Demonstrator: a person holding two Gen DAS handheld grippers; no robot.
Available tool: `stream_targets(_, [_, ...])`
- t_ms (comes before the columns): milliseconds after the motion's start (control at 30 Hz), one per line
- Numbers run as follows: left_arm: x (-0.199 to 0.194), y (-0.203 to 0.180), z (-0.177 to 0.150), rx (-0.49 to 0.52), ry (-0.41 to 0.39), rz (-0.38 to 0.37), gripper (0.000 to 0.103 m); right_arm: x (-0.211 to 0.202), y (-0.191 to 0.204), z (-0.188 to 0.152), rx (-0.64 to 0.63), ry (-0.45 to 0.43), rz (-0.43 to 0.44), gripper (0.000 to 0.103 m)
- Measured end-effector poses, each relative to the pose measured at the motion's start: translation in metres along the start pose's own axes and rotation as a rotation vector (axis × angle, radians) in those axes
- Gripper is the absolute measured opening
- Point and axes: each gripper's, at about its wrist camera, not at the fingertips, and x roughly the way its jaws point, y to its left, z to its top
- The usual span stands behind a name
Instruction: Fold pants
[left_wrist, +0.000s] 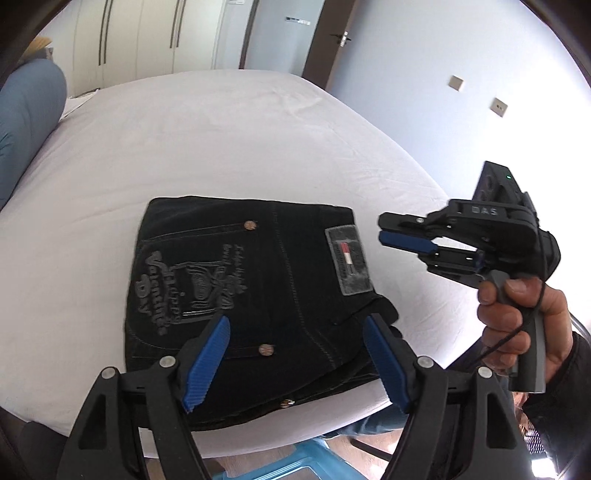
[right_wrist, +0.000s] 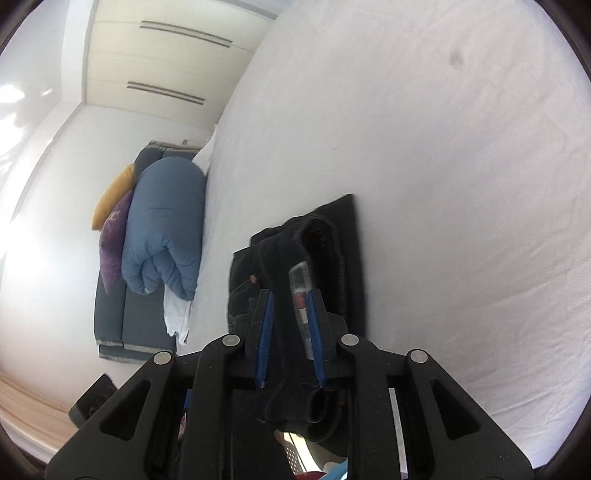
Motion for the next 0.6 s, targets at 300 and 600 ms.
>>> stream_targets(300, [-0.005,0.061,0.012,-0.055,-0.018,0.081,0.063,0.072,0.037,-0.038,-0.168,0.244,-0.194,0.015])
stream_targets(600, [0.053,0.084,0.056,0.019,0.057,0.075,0.011,0.058,0.027,-0.07,-0.333,0.16,-0.242,0.004])
